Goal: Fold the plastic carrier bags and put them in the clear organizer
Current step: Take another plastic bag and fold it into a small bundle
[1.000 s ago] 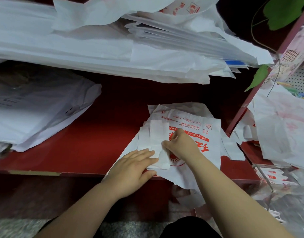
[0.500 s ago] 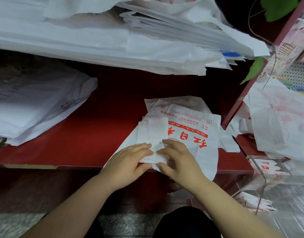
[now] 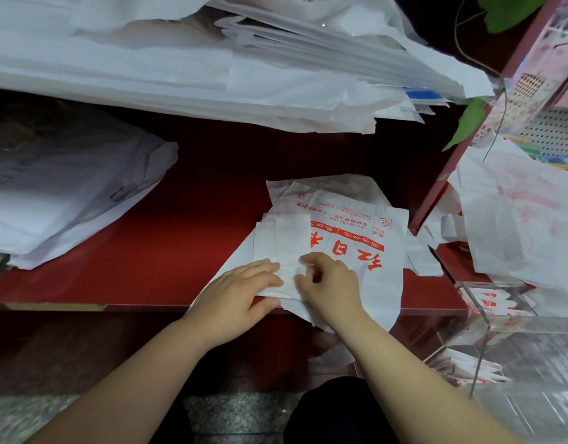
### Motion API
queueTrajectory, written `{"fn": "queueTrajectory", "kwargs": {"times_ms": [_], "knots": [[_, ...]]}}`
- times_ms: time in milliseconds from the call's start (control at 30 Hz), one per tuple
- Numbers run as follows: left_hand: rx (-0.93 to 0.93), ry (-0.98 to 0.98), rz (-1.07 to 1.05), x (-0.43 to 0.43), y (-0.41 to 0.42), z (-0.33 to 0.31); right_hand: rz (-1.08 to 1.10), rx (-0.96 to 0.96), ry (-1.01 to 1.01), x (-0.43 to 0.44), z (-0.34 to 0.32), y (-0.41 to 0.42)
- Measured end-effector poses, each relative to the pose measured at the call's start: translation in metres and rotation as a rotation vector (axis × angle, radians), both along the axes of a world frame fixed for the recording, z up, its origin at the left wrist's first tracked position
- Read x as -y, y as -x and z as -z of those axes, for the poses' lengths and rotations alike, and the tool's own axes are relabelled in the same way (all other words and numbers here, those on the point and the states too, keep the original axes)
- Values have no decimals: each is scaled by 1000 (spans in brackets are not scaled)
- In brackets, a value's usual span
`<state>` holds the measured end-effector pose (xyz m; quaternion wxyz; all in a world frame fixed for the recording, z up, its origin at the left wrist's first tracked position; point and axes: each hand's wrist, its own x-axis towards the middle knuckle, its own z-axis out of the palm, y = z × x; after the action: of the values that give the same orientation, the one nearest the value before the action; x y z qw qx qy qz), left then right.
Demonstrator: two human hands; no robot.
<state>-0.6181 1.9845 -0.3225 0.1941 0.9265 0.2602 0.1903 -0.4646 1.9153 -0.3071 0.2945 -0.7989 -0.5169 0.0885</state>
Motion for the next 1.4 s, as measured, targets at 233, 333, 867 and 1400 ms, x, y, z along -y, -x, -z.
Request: {"fn": "queueTrajectory", "kwargs": {"times_ms": [233, 333, 867, 1400], "knots": [[10, -18, -47, 1, 1, 4, -2, 47, -48, 2, 4, -3], [2, -12, -53, 2, 1, 3, -12, 35, -29, 1, 3, -4], [70, -35, -156, 3, -1, 10, -414, 463, -219, 15, 5, -7], [113, -225, -105, 0, 6, -2, -346, 551, -289, 13, -12, -6]]}}
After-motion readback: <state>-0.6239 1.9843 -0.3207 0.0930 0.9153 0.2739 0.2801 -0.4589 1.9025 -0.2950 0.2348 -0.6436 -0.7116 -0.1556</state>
